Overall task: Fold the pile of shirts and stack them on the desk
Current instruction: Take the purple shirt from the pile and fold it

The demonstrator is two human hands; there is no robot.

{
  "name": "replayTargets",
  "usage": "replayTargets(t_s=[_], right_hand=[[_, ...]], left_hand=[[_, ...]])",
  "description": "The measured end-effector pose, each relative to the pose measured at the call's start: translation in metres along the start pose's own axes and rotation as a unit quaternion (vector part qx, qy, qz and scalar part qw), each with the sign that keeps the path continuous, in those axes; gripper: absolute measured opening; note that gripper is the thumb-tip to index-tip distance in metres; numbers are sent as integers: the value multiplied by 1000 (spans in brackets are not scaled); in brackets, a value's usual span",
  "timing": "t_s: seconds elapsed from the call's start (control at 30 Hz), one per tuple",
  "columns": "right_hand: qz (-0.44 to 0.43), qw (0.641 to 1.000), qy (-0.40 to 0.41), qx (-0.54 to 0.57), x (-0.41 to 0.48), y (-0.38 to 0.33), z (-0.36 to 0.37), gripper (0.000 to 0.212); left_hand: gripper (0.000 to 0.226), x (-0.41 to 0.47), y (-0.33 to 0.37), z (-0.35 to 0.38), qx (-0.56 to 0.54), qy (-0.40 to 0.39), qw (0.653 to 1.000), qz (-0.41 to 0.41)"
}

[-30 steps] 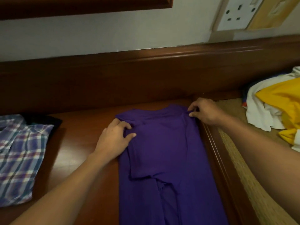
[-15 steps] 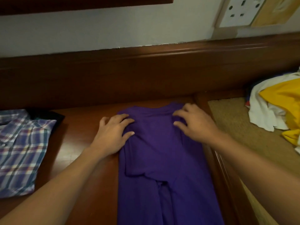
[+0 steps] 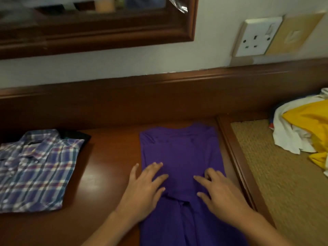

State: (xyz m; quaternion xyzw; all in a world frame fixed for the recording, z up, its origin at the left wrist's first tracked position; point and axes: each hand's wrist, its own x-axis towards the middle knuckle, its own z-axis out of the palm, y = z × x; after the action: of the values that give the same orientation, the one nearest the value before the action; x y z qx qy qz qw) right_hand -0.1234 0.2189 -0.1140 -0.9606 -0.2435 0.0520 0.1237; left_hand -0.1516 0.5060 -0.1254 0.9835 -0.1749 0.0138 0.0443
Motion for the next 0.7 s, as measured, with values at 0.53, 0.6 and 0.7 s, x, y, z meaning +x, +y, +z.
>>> replayTargets(t_s=[0.53, 0.6, 0.7], right_hand=[[115, 993, -20, -22, -130, -51, 7, 55], [118, 991, -23, -60, -136, -58, 13, 62], [129, 990, -15, -55, -127, -66, 12, 59]], left_hand=[[48, -120, 26, -2, 31, -53, 998, 17], [50, -126, 32, -6, 31, -65, 997, -38], [51, -123, 48, -20, -28, -101, 989, -103]])
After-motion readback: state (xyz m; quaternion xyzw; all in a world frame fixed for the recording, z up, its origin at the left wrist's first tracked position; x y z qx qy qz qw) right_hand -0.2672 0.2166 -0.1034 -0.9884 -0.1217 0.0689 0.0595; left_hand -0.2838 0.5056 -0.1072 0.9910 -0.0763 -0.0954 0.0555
